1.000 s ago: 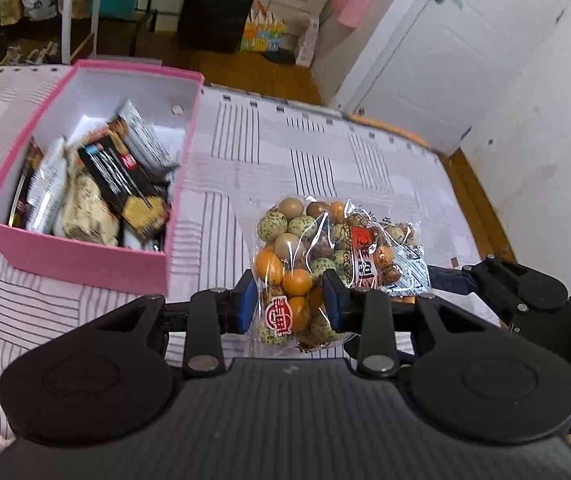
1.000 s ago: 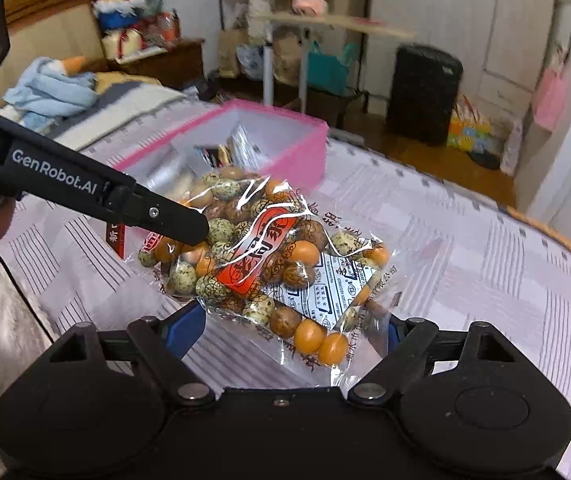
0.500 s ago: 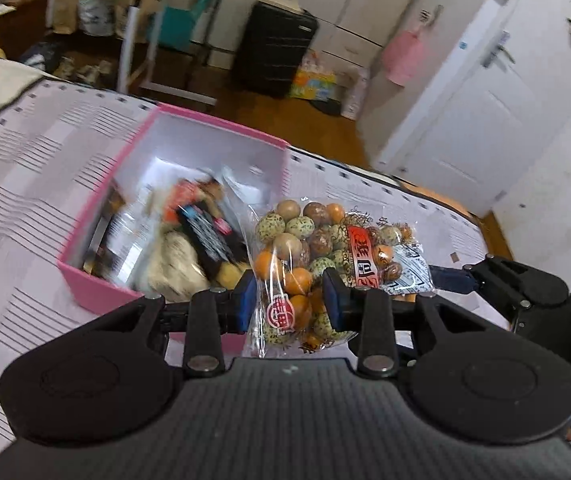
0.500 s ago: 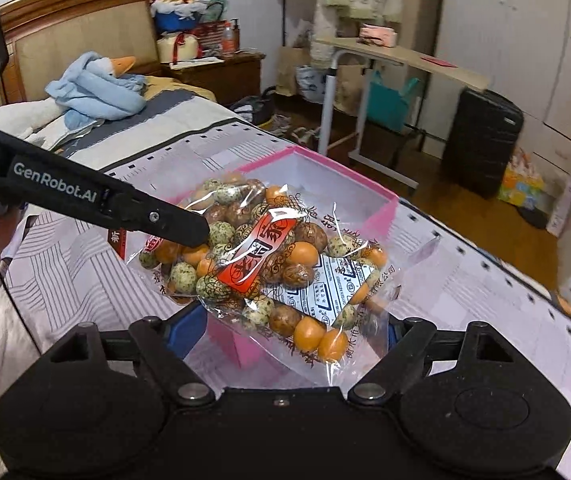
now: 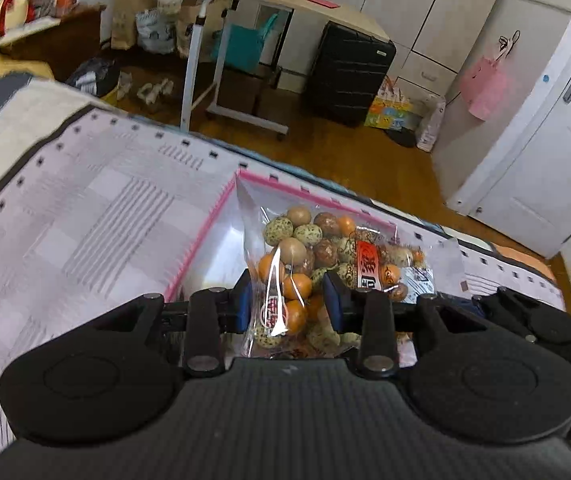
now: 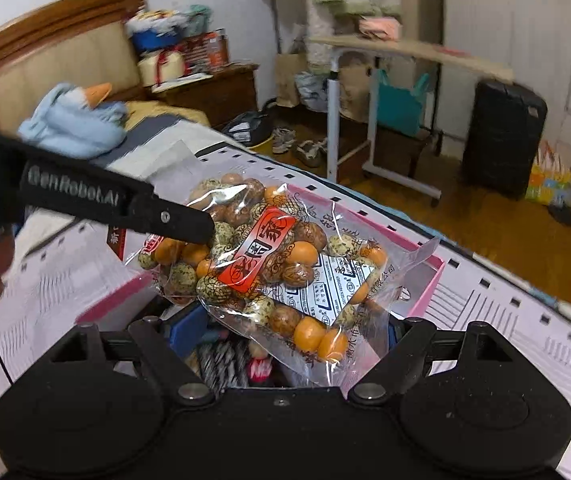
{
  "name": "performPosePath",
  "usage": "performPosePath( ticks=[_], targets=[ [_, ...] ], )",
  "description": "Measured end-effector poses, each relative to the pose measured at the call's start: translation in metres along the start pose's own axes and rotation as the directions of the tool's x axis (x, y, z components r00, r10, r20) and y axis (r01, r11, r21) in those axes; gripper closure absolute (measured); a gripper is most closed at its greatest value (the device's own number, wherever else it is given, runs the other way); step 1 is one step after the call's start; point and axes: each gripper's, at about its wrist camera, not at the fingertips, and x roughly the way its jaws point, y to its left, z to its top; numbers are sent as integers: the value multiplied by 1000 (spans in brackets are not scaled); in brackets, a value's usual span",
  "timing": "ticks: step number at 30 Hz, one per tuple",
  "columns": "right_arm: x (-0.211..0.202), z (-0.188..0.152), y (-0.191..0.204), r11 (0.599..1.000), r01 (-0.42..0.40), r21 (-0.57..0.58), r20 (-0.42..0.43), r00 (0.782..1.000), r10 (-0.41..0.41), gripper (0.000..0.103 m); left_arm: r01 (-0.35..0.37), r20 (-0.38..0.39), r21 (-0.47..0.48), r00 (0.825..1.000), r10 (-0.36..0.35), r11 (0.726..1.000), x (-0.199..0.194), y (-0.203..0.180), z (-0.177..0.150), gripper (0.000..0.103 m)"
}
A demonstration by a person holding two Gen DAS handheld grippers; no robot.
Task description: Organize snacks
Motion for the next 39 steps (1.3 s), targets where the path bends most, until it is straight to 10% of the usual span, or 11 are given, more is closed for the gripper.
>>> performPosePath(
  ticks=[9, 29, 39],
  targets=[
    [39, -1, -30, 986, -45, 159, -15, 999, 48, 14, -176, 82, 103, 982, 168, 979, 47, -11, -6, 47],
    [-84, -41, -16, 992, 92, 85, 98, 990, -100, 18, -39, 120, 174, 993, 18, 984, -63, -37, -43, 47],
    [-182, -83, -14, 949, 231, 216, 207, 939, -276, 17, 1, 172, 268, 984, -49, 964, -129, -77, -77, 43]
  ],
)
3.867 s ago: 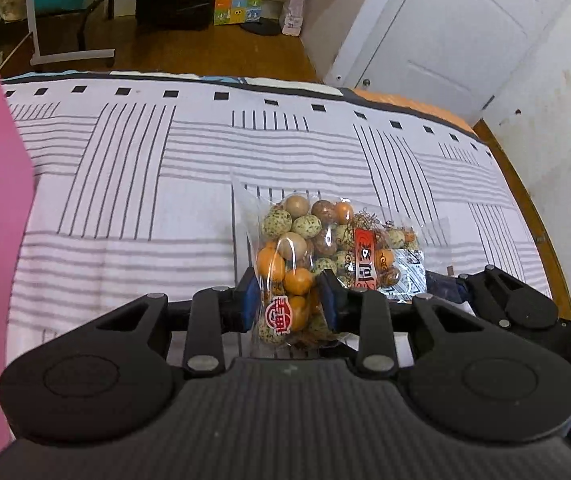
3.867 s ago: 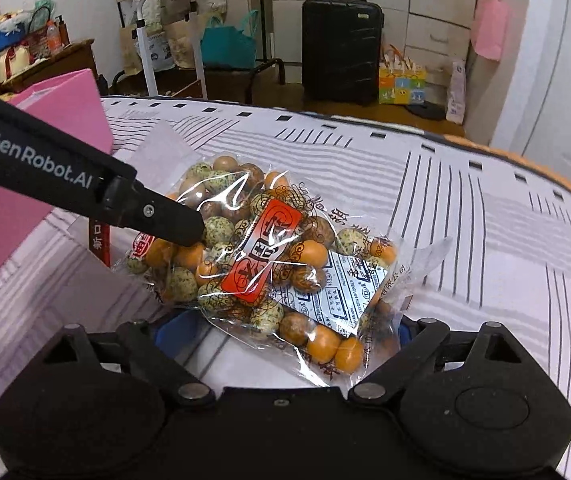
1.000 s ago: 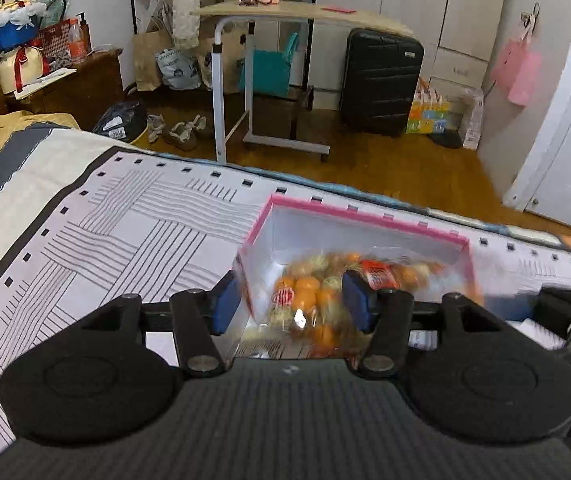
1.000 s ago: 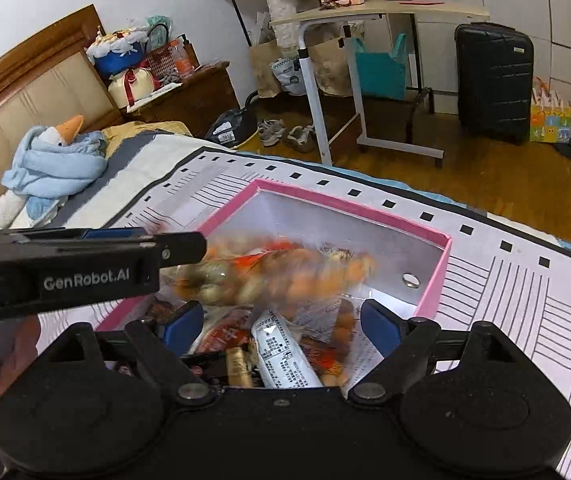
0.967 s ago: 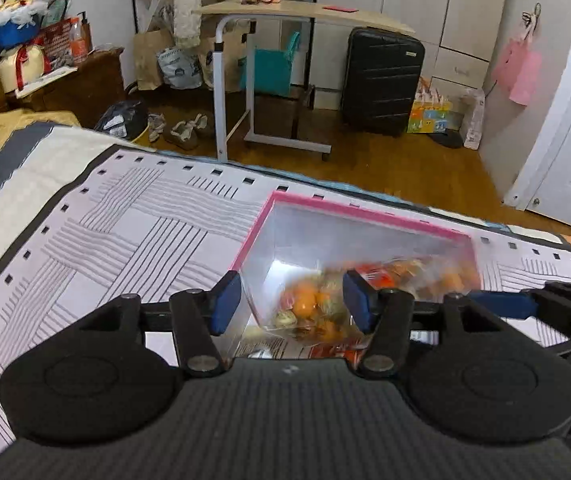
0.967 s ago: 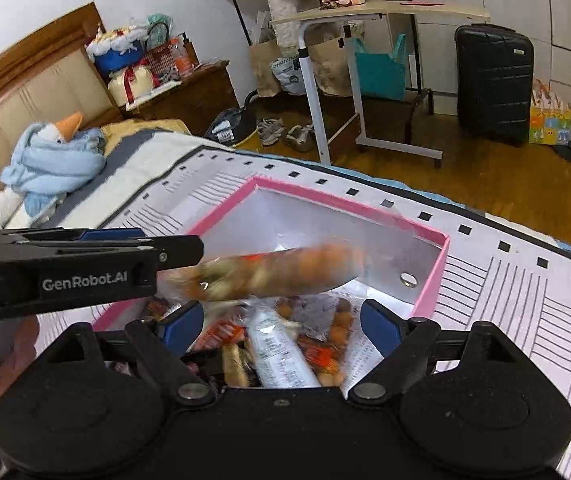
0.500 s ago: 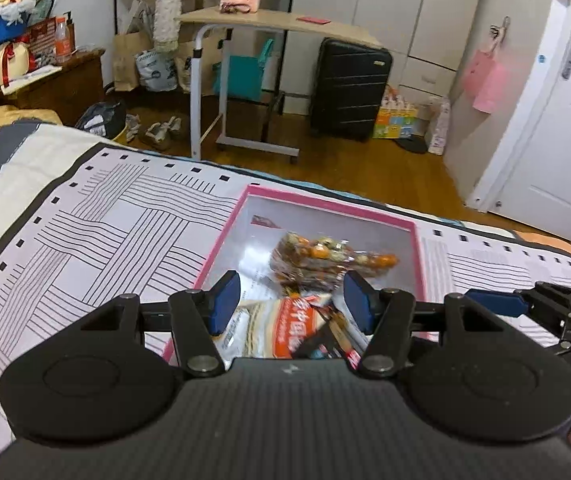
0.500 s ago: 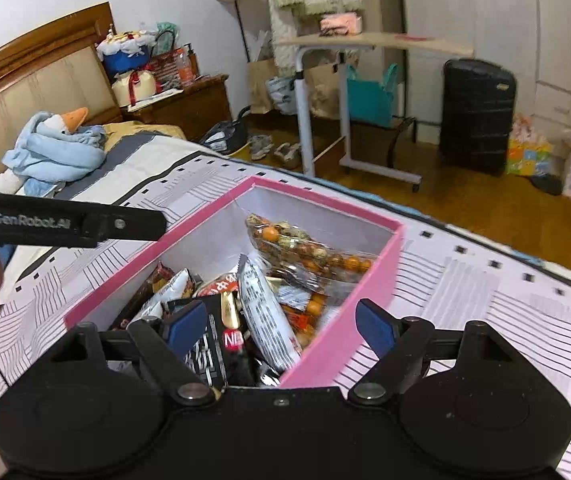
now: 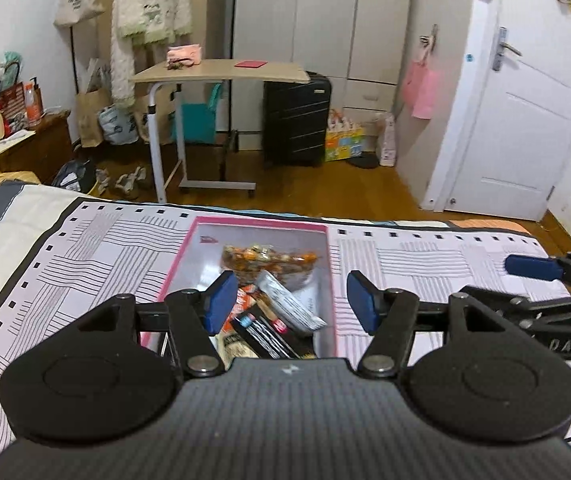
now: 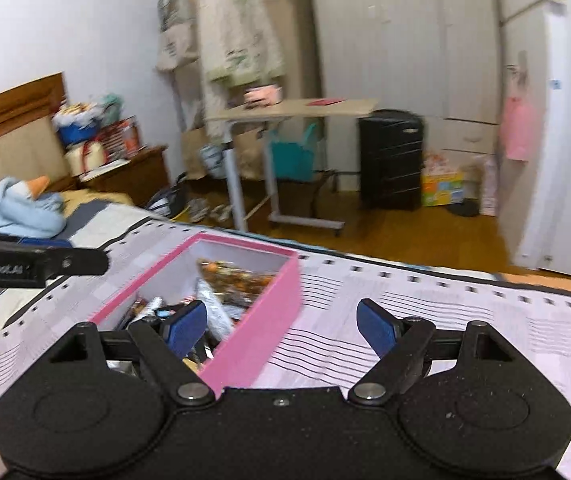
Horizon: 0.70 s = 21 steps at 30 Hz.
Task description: Organize snacks
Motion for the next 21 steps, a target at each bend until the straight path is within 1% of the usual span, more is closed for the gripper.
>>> performPosePath(
  ticks=[4, 8, 12, 14, 17, 21],
  targets=[
    [-33, -17, -2, 996, 94, 0, 45, 995, -94, 17, 24, -11, 12, 1000, -24, 1000, -16, -15, -18, 42],
    [-58, -32, 1, 985, 173, -20, 64, 983, -171, 17, 66, -21, 4, 998, -66, 998, -30, -25, -37, 41],
    [-74, -50, 7, 969, 246, -27, 70, 967, -244, 17, 66, -14, 24, 998, -66, 998, -39, -35, -48, 40],
    [-79, -58, 8, 964, 265, -13, 60, 963, -264, 16, 60, -11, 32, 998, -59, 998, -43, -40, -54, 39],
    [-82, -64, 7, 965, 264, 8, 49, 963, -264, 15, 66, -12, 43, 998, -65, 997, -45, -46, -63, 38],
    [-84, -71, 8, 965, 262, 7, 51, 964, -262, 3, 73, -23, 35, 997, -72, 997, -46, -50, -74, 33]
  ],
)
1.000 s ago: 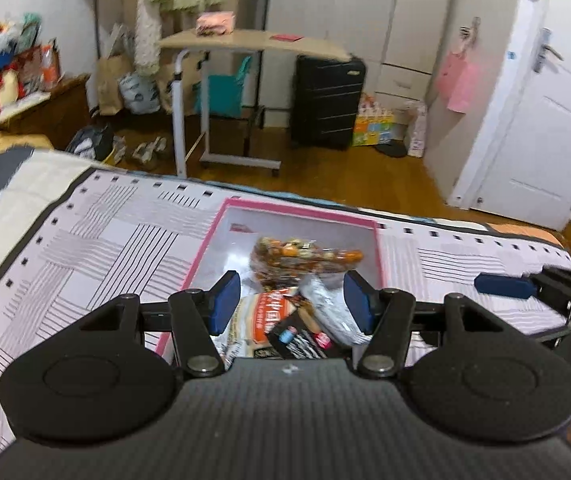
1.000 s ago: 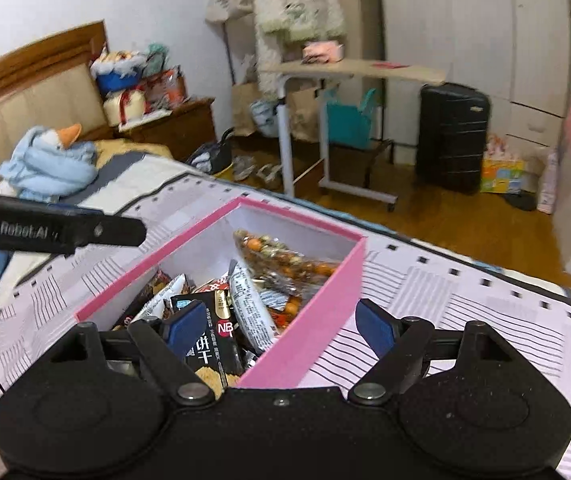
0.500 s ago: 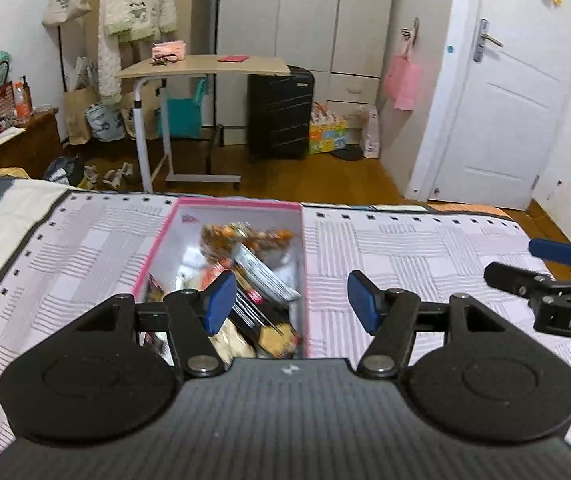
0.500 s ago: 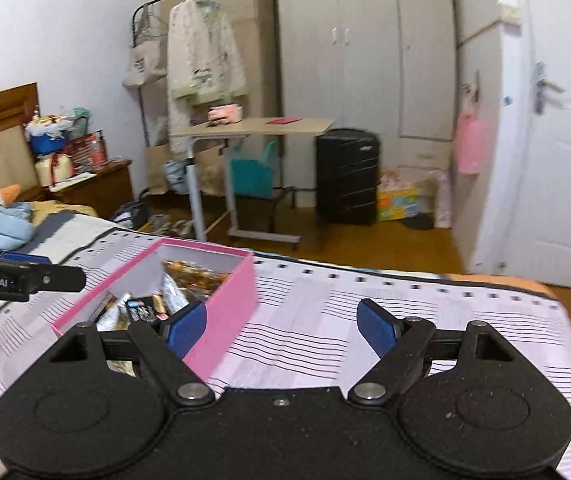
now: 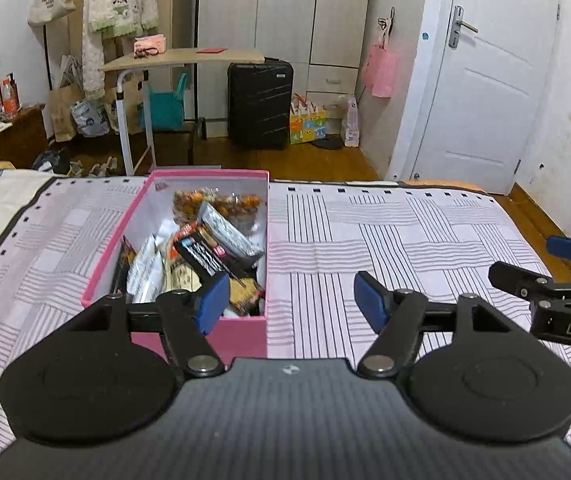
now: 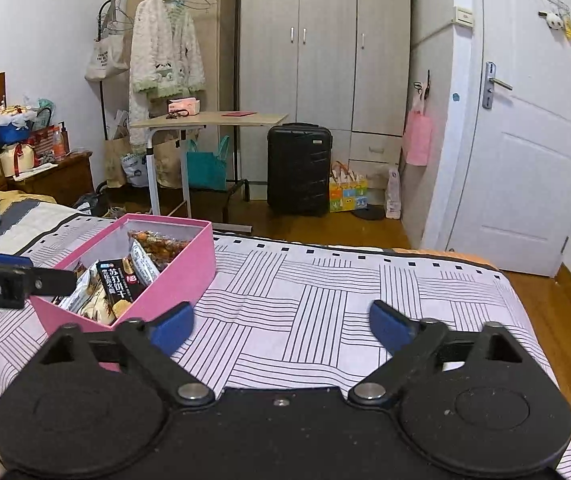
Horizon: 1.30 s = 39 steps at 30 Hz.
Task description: Organize snacks
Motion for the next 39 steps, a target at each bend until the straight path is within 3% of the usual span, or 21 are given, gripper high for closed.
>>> performPosePath(
  ticks=[11, 23, 39],
  targets=[
    [3, -13, 1, 998, 41, 57, -28, 999, -40, 0, -36, 74, -9, 997, 36, 999, 0, -5, -23, 6],
    [9, -25, -12, 991, 59, 123, -56, 997, -52, 0, -47, 57, -2, 997, 47, 999, 6, -1, -28, 1],
    [13, -30, -9, 992, 58, 114, -57, 997, -52, 0, -65, 36, 25, 997, 64, 998, 13, -4, -38, 0]
  ],
)
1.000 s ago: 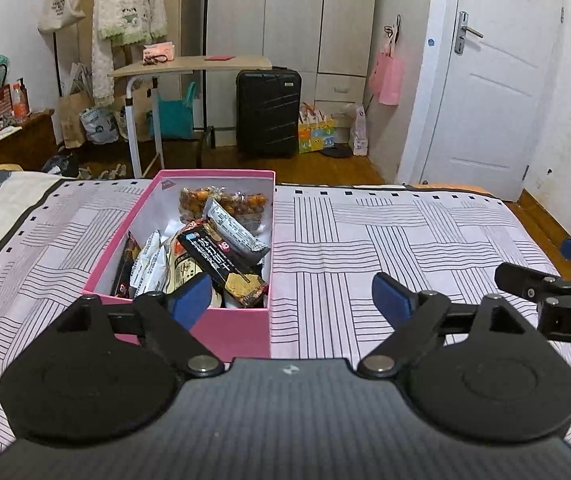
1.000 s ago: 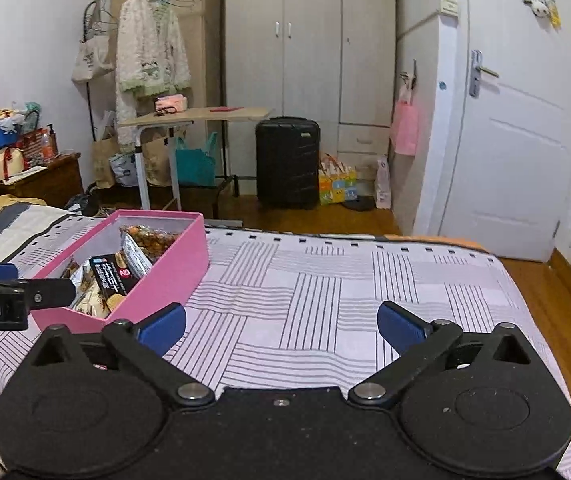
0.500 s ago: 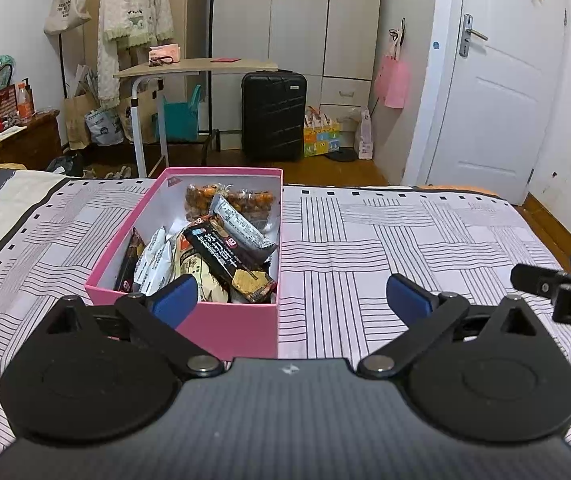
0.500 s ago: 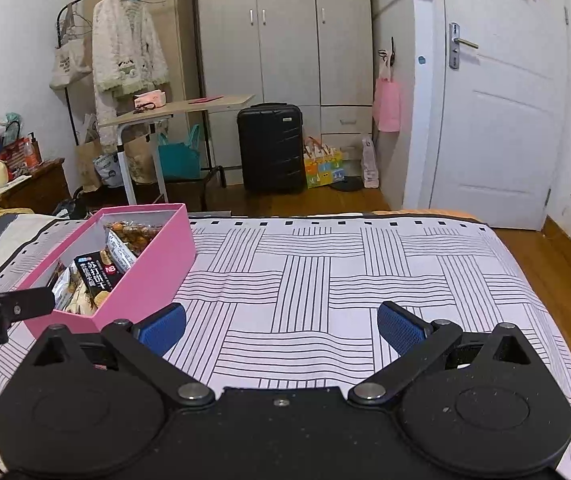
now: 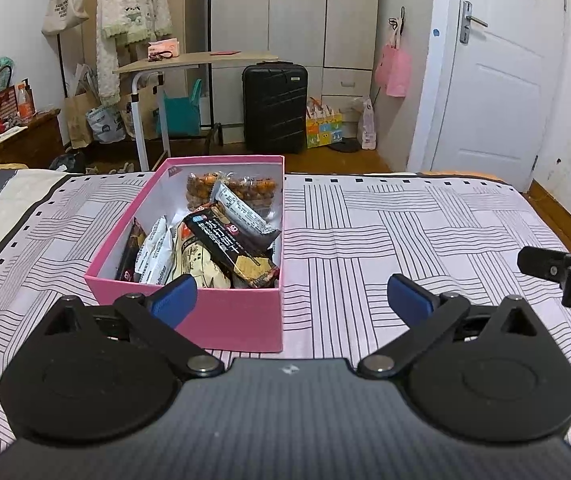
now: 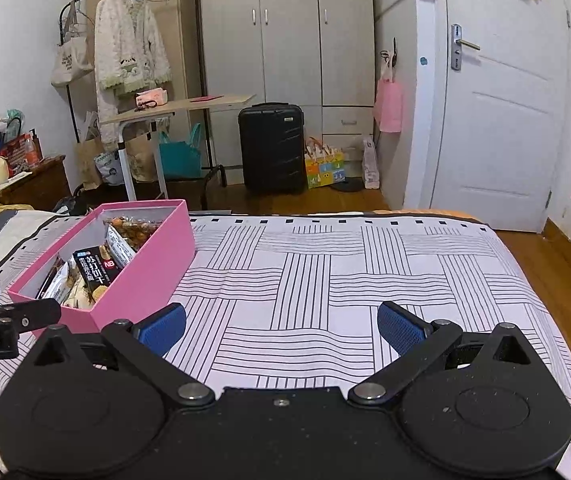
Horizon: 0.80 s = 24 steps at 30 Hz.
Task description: Organize snacks
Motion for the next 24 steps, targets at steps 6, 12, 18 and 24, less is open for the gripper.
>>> performPosePath(
  ticks=[6, 12, 18, 24],
  targets=[
    [2, -3, 1, 1000, 6, -9, -8, 1000, -6, 0, -1, 13, -2, 1000, 1, 1000, -3, 1, 0, 0],
    [0, -2, 3, 1000, 7, -17, 0, 1000, -7, 0, -24, 18, 18, 1000, 24, 1000, -1, -1, -2, 0],
    [2, -3, 2, 1000, 7, -22, -9, 1000, -7, 0, -24, 20, 6, 1000, 24, 1000, -2, 0, -3, 0],
    [2, -4, 2, 999, 11, -30, -14, 1000, -12, 0, -5, 18, -14, 1000, 5, 1000, -4, 3, -3, 0]
  ],
)
